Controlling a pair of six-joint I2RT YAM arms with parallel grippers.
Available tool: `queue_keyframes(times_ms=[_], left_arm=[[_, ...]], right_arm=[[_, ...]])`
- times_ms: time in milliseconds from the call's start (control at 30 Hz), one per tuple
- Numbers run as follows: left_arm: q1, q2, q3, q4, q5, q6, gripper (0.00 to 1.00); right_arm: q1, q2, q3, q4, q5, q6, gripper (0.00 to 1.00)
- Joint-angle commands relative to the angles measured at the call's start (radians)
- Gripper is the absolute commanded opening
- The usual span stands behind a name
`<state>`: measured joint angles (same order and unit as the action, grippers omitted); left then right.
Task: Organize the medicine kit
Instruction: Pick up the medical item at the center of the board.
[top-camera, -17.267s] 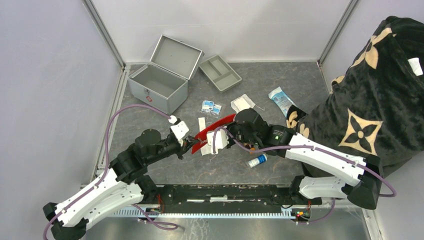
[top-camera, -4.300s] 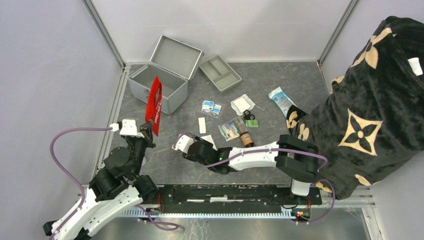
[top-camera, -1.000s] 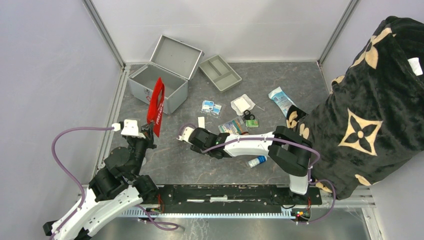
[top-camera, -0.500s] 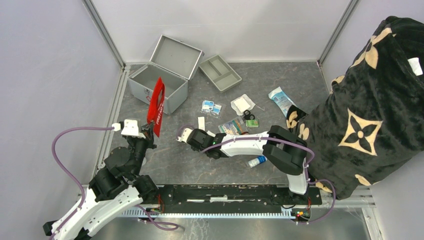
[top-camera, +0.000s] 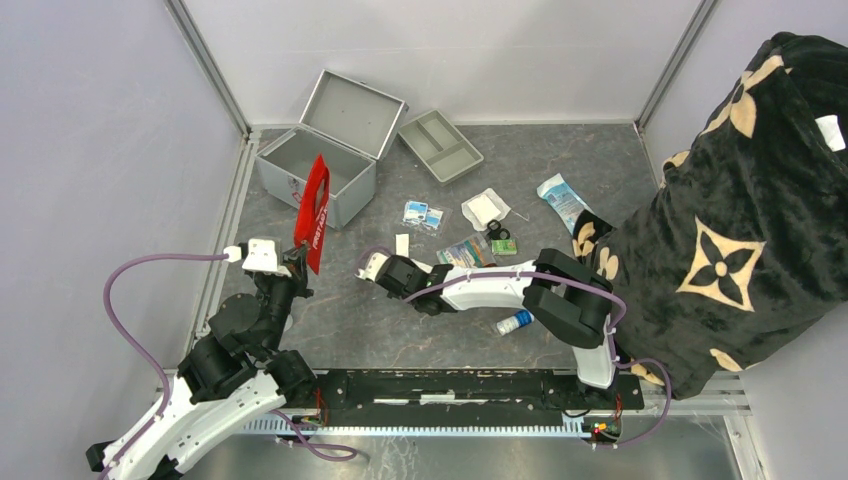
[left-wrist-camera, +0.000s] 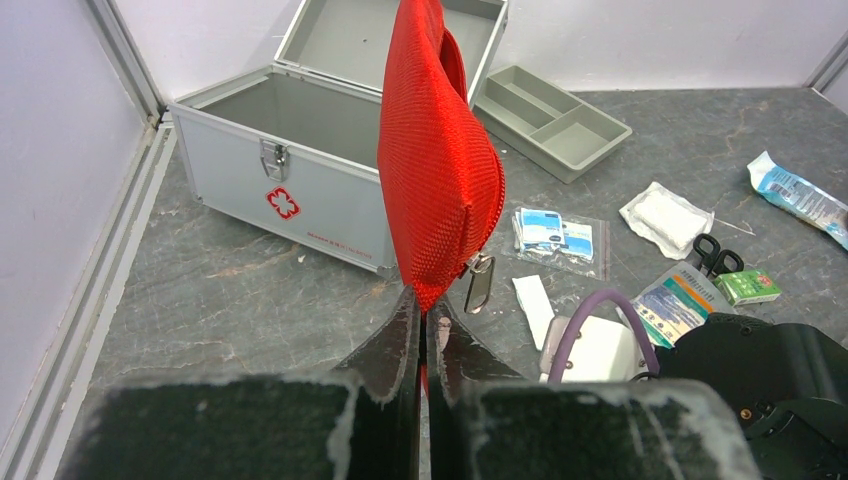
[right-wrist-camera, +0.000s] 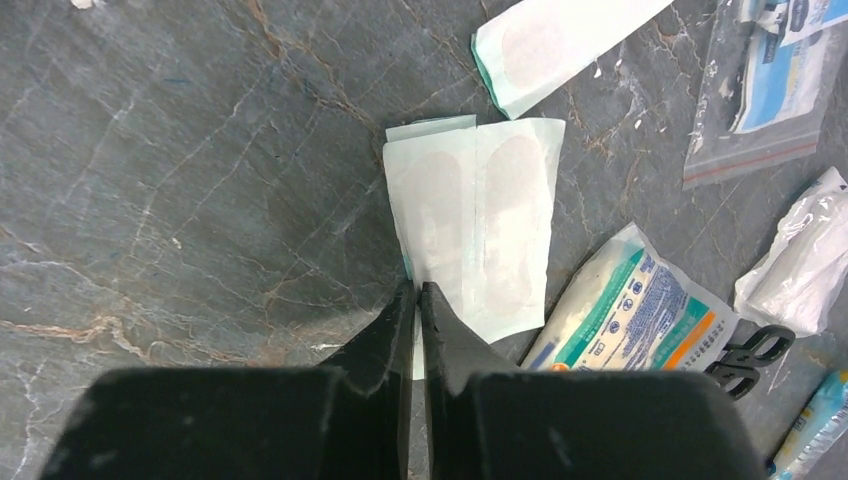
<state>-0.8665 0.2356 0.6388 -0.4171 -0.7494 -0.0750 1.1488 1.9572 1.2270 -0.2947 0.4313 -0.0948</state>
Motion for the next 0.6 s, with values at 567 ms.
queue_keyframes(times_ms=[567], left_arm=[[-0.005, -0.001, 0.014, 0.041, 0.069, -0.006, 0.02]], right_arm=[[-0.068, -0.389, -0.250, 0.241, -0.048, 0.000, 0.00]])
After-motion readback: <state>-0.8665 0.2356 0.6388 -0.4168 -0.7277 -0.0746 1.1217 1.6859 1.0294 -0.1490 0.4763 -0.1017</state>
